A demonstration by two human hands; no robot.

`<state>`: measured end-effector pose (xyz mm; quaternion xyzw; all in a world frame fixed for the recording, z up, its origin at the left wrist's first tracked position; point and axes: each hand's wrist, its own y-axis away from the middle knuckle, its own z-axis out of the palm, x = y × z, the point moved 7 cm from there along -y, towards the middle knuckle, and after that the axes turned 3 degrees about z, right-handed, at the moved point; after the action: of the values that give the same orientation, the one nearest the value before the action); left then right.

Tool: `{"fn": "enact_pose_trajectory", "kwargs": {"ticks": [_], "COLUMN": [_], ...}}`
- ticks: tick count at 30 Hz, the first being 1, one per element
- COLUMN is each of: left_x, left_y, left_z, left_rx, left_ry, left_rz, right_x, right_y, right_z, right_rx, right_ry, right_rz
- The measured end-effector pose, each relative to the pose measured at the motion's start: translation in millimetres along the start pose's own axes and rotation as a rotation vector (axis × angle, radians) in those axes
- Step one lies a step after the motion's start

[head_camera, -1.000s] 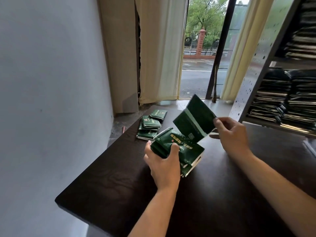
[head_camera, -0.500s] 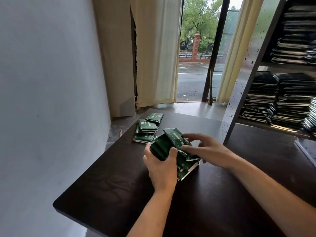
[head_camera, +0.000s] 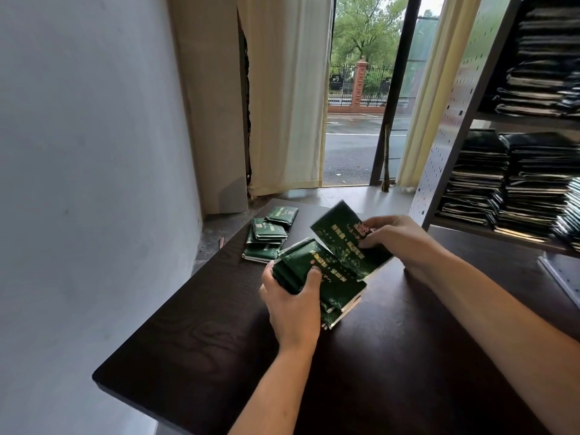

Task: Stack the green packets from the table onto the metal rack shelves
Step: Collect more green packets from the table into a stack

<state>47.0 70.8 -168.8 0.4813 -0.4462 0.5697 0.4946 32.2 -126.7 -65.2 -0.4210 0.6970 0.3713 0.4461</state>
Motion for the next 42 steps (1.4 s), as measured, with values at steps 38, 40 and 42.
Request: {"fn": "enact_pose_trajectory", "kwargs": {"ticks": [38, 40, 42], "left_x": [1, 0, -2], "left_y": [-2, -4, -5], "left_z": [7, -1, -11], "left_rx": [-0.106, -0.015, 0.101], "left_ry": [0.379, 0.459, 0.469], "left_rz": [-0.108, -0.111, -0.098], "right_x": [22, 19, 15], "right_y": [-14, -34, -57], "right_z": [71, 71, 75], "right_rx": [-0.384, -0.346, -0.260], "right_ry": [0.050, -0.027, 0.017], "right_rz": [0.014, 0.046, 0.053]}}
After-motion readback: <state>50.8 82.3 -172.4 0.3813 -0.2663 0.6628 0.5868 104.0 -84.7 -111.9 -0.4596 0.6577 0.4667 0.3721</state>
